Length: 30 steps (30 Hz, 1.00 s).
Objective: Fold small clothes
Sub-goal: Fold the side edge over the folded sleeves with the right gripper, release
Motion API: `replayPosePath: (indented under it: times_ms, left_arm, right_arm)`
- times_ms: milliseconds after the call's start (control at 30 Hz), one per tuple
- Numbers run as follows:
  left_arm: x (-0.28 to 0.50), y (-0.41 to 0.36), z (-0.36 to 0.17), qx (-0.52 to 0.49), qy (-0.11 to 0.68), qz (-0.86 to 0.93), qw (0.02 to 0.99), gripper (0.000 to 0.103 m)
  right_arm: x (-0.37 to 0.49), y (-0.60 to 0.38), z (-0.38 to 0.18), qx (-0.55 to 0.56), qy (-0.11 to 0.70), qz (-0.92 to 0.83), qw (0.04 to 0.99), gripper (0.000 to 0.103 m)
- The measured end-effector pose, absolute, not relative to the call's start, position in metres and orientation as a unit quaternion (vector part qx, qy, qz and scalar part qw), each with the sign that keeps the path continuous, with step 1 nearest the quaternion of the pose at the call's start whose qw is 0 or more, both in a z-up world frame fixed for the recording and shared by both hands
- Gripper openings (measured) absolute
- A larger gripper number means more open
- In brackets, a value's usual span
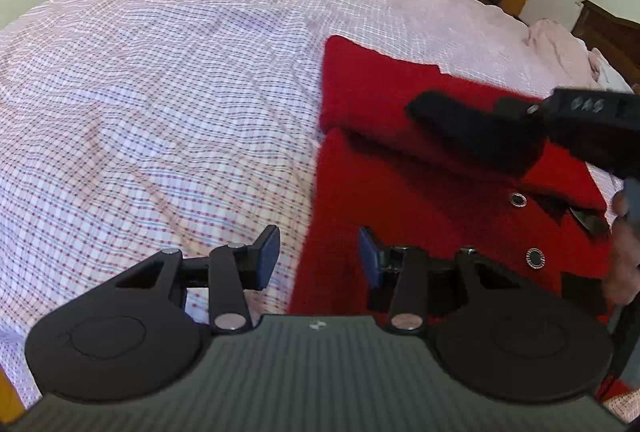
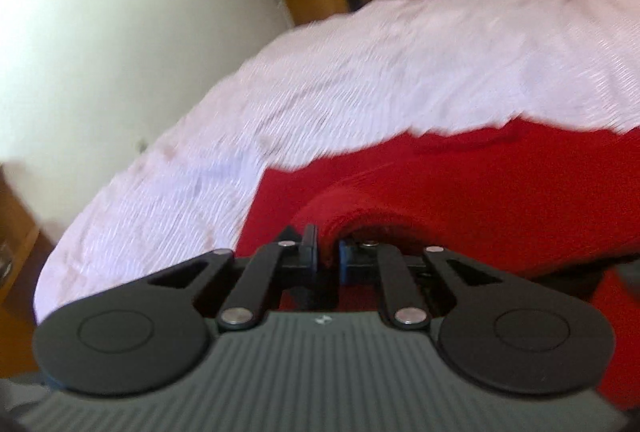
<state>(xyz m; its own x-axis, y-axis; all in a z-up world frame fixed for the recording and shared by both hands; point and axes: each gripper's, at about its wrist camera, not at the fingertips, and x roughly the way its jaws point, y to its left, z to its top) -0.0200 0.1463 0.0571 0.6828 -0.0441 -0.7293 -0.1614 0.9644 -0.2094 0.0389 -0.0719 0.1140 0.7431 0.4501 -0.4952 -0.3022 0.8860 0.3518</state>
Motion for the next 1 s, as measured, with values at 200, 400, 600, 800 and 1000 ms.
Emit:
replayPosePath:
  times_ms: [200, 400, 600, 800, 1000]
  left_arm:
    - [-0.004, 0.134, 0.063, -0.121, 0.39, 0.015, 0.913, 0.049]
    - [0.031, 0.118, 0.06, -0.128, 0.396, -0.011, 0.909, 0.049]
    - [0.052, 0.11, 0.05, -0.116, 0.409, 0.011, 0.905, 0.049]
    - [0.066, 0.107, 0.045, -0.09, 0.411, 0.021, 0.907, 0.049]
    - [0.072, 0.105, 0.041, -0.081, 0.414, 0.029, 0.906, 0.049]
  right_arm:
    - [0.039, -0.116, 0.123, 0.146, 0.266, 0.137, 0.943, 0.012]
    - [0.051, -0.155, 0.109, 0.176, 0.281, 0.087, 0.939, 0.012]
    - [0.065, -0.184, 0.082, 0.209, 0.332, 0.061, 0.918, 0.014]
    - [0.059, -0.206, 0.07, 0.231, 0.352, 0.099, 0.902, 0.021]
    - [0.037, -0.219, 0.075, 0.158, 0.341, 0.077, 0.923, 0.053]
